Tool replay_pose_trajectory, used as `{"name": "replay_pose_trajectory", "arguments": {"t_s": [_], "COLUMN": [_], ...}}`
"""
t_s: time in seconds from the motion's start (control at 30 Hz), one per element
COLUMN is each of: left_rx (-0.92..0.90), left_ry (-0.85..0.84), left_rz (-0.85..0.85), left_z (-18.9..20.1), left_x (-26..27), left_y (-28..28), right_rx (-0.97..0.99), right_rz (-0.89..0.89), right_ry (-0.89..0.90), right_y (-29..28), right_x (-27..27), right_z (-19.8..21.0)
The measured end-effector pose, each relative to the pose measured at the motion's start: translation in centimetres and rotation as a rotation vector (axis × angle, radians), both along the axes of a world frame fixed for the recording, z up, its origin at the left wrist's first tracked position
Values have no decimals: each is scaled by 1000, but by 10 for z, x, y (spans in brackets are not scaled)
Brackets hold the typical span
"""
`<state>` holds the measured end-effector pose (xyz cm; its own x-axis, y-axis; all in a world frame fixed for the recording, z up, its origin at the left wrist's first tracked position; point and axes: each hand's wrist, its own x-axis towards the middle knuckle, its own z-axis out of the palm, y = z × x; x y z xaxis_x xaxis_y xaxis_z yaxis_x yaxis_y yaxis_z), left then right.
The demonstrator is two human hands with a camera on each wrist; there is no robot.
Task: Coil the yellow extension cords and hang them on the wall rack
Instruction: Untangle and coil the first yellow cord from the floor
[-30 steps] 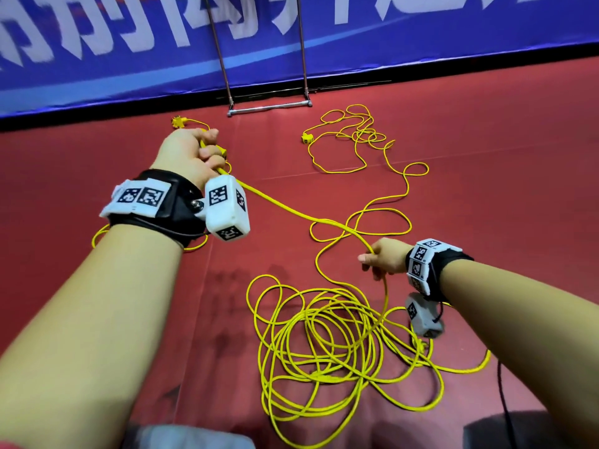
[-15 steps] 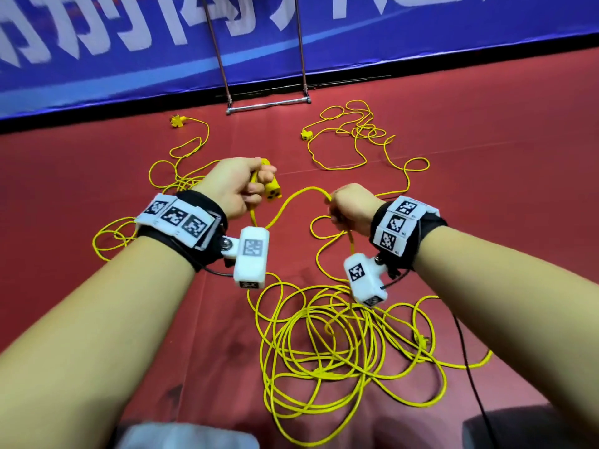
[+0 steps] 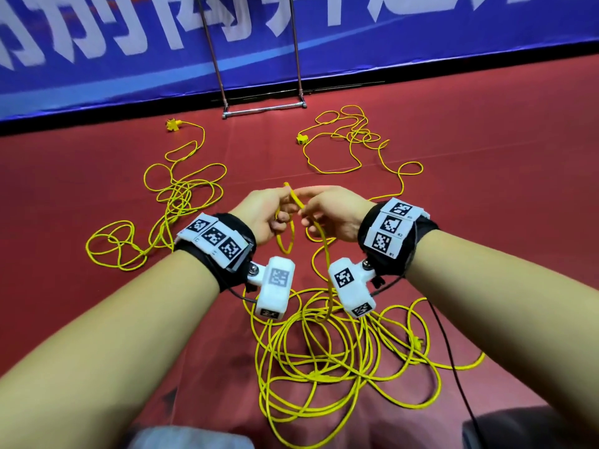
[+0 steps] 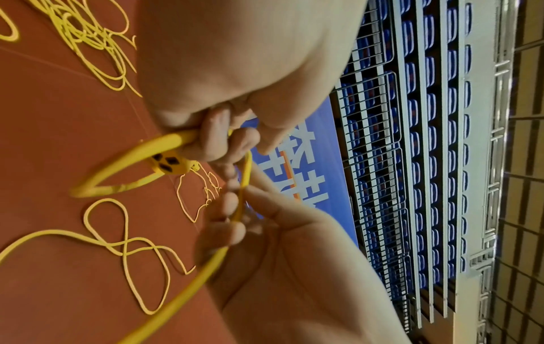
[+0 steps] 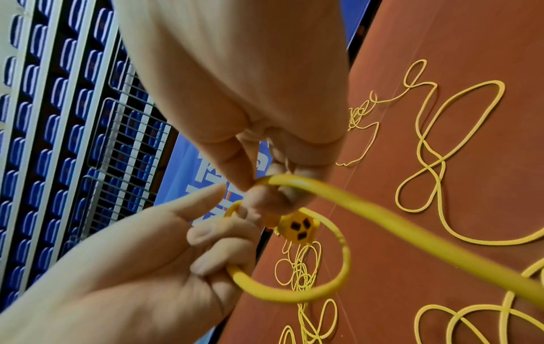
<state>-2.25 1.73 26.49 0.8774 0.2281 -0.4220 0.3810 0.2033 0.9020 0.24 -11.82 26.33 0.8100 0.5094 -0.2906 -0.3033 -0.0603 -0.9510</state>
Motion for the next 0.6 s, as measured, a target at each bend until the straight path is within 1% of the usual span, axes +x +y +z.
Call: {"name": "replay_pose_trajectory", "arguments": {"t_s": [0.07, 0.13, 0.2, 0.27, 0.33, 0.43, 0.47, 0.53, 0.6], "left_rx": [-36, -54, -63, -82, -121, -152, -150, -157, -178], "left_ry": [-17, -23, -32, -46, -67, -90, -92, -83, -46], "left_rz": [21, 59, 113, 180, 242, 307, 318, 317, 293], "left_z": [-4, -8, -9, -8, -8, -10, -10, -12, -13], "left_x": [0, 1, 4, 7, 7, 5, 4, 1, -3], "left_y": [0, 3, 8, 16, 27, 42, 46, 51, 53], "right_rx": [-45, -79, -82, -113, -199, -333, -363, -368, -298], "right_rz": [122, 199, 256, 267, 314, 491, 511, 453, 299], "right_ry": [-23, -50, -90, -135, -173, -213, -232, -267, -281], "right_y": [3, 6, 9, 10, 6, -6, -10, -13, -14], "right_x": [-7, -10, -13, -15, -17, -19, -19, -18, -16], "right_z": [-1, -3, -6, -11, -21, -38, -41, -41, -36]}}
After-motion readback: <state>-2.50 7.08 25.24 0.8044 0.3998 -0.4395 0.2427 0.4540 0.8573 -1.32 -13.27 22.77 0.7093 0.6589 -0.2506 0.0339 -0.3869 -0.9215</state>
